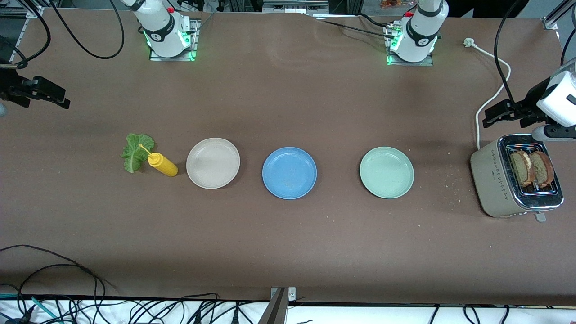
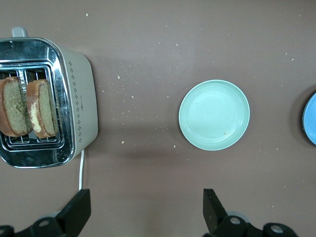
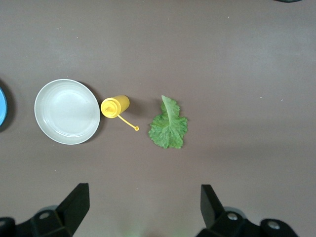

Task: Make sandwich in blue plate with both arms
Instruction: 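Lower the left gripper into the toaster and grasp a bread slice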

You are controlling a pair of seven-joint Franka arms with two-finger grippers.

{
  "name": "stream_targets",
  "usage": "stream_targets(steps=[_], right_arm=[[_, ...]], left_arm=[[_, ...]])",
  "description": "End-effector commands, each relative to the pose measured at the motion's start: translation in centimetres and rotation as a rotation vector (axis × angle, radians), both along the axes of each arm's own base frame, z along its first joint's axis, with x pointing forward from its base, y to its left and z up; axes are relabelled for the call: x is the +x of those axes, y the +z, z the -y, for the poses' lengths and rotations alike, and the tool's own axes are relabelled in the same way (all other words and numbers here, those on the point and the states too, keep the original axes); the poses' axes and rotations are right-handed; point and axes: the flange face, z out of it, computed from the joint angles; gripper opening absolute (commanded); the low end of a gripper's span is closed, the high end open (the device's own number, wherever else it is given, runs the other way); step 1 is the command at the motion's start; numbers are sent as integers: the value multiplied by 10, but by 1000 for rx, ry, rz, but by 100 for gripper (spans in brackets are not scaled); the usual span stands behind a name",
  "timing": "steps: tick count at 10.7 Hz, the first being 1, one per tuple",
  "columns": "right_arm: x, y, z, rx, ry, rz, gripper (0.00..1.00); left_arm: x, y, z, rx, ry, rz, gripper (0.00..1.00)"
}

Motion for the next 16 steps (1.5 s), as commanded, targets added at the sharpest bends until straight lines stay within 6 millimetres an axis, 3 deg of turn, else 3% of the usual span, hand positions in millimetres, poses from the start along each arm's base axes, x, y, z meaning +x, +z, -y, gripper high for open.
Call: stream_targets(steps=[1,7,9,10,12,16], right_arm=[[0,5,3,-8,-7,-2,100],[0,5,1,-8,-4,-2,100],[0,5,1,-8,-4,-2,100],[0,5,1,-8,-4,-2,100],[0,5,-1,-8,-1,-3,100],[0,5,-1,-8,-1,-2,100]], left_arm=[[-6,9,-1,9,-23,-2,100],[-5,9,-8,20,-13,5,100],[-2,6,-33,13,34,14,100],[1,1,-36,13,39,14,100],[13,-18,-50,21,58,17,100],[42,-73,-101,40,72,31,100]])
